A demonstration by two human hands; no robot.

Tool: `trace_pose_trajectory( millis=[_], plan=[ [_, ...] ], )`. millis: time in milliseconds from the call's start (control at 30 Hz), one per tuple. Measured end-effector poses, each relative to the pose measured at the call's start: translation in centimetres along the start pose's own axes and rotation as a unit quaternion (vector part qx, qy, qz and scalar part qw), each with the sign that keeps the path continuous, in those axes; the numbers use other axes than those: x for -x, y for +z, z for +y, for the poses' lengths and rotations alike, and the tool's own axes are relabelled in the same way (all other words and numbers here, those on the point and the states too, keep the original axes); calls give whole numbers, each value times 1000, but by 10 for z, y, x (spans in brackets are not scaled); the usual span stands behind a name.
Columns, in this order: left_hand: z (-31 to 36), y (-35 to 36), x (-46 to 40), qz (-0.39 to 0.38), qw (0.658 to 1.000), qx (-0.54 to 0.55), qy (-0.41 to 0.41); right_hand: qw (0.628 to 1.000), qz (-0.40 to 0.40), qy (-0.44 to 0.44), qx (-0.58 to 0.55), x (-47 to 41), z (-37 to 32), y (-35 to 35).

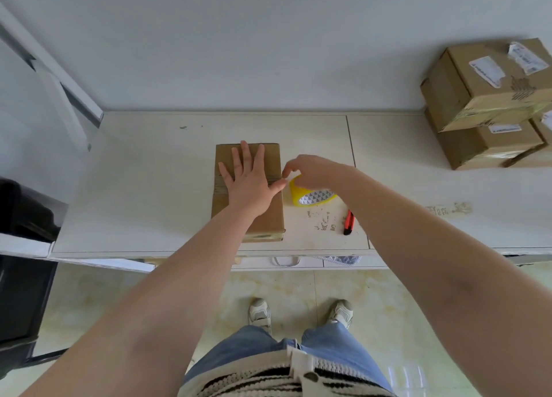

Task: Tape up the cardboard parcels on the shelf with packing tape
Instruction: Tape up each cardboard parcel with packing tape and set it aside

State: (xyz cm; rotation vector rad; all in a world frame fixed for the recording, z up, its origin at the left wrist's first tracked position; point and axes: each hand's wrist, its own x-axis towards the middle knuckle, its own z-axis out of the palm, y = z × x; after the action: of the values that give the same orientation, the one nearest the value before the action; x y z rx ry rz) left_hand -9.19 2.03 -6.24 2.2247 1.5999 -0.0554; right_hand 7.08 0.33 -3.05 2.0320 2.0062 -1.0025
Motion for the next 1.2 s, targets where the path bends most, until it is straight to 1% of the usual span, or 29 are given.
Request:
trace_pose_trajectory(
  millis=[100,167,233,367,500,633,667,733,767,800,833,867,933,967,1033,1100,1200],
  plan=[
    [1,0,0,1,1000,-5,0,1000,-19,-11,-3,2,1,-6],
    [1,0,0,0,1000,-10,2,999,-28,-3,-32,2,4,-7],
    [0,0,1,-2,1000,-8,3,997,-21,9,-72,3,7,-6],
    [0,-1,2,-2,1000,-8,6,985,17,32,-170,9,14,2],
    [0,-2,2,-4,1000,2,6,971,58,51,-226,28,24,7],
    [1,-1,5,-6,1000,3,8,928,129,110,-331,60,43,11],
    [1,-1,6,7,1000,-1,13,919,148,115,-347,66,45,12],
    [1,0,9,86,995,-12,52,905,173,114,-371,75,43,13],
    [4,-2,11,134,987,4,87,897,187,112,-384,77,39,14],
    [9,-4,14,162,978,46,126,888,203,108,-398,78,34,14],
    [16,-6,17,155,968,123,152,879,219,102,-411,78,29,15],
    [25,-9,21,117,958,211,158,873,235,94,-417,78,22,15],
    [42,-14,30,39,933,339,116,865,262,73,-421,79,11,13],
    [47,-16,32,28,922,375,87,861,272,65,-426,78,6,11],
    [51,-19,32,33,897,439,34,853,279,64,-436,79,-1,7],
    [51,-24,33,37,867,497,-12,854,275,64,-437,79,-5,5],
    [52,-38,34,26,834,548,-60,859,264,23,-439,79,-5,9]
  ],
)
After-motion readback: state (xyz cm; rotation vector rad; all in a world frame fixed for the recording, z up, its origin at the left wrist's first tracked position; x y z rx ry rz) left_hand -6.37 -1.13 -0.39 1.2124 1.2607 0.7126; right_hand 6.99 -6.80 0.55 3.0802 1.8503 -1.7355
